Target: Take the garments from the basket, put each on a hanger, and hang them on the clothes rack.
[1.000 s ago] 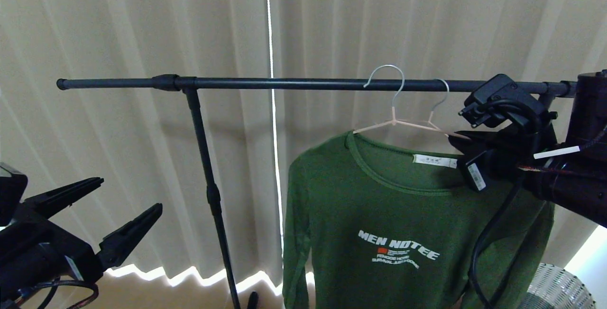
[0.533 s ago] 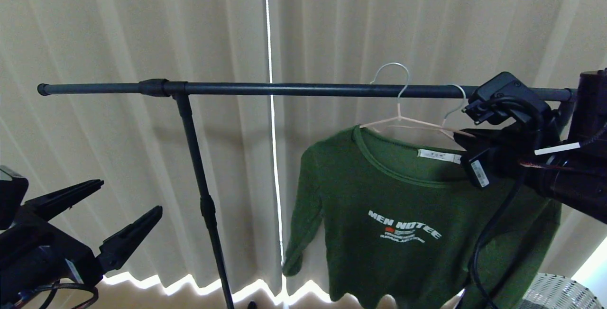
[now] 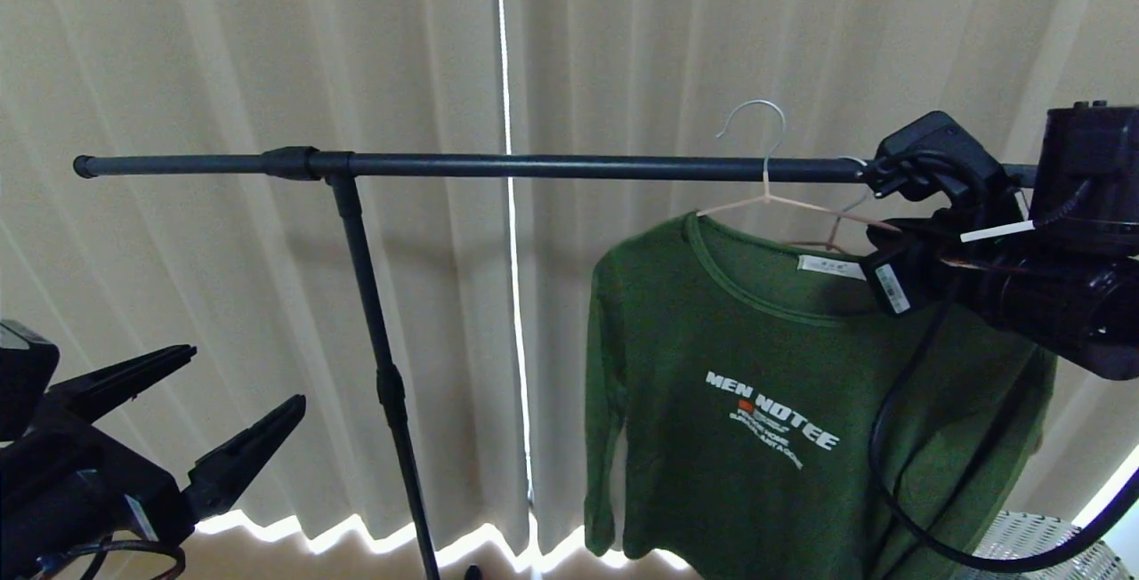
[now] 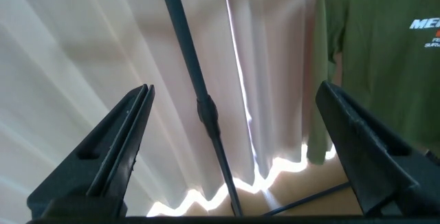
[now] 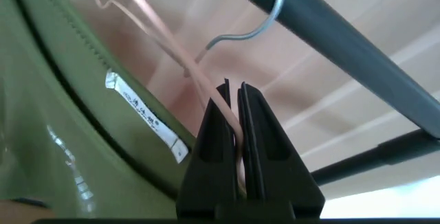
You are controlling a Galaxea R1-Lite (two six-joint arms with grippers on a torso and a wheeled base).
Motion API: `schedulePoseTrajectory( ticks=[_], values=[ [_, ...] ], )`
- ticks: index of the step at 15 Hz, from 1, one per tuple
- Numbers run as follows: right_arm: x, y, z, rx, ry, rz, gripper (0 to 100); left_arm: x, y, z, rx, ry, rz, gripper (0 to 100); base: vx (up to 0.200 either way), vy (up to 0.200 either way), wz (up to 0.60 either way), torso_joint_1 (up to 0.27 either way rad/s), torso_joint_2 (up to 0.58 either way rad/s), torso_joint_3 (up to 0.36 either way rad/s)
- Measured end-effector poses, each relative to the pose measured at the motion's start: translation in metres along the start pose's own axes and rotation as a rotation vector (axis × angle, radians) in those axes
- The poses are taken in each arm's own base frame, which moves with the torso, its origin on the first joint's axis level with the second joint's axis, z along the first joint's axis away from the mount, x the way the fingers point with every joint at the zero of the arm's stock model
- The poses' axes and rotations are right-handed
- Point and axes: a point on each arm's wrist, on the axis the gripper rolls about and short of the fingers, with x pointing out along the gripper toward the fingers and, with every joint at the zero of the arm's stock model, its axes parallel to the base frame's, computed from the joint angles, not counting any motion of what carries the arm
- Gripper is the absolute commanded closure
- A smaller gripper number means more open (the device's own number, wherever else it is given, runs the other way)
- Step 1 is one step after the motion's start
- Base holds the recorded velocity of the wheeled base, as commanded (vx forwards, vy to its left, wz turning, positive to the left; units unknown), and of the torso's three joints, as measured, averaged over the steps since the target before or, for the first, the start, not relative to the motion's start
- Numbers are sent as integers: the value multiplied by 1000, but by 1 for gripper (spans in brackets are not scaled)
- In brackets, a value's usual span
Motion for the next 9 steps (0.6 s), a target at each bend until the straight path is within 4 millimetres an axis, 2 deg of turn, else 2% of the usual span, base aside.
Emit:
schedulePoseTrajectory(
  ticks=[6, 9],
  values=[
    [24, 16, 1, -25, 42, 4, 100, 0, 0, -1, 0, 3, -3, 0, 0, 0, 0, 0, 0, 0],
    [28, 28, 1, -43, 45, 33, 100, 1, 0, -1, 1, 5, -3, 0, 0, 0, 0, 0, 0, 0]
  ],
)
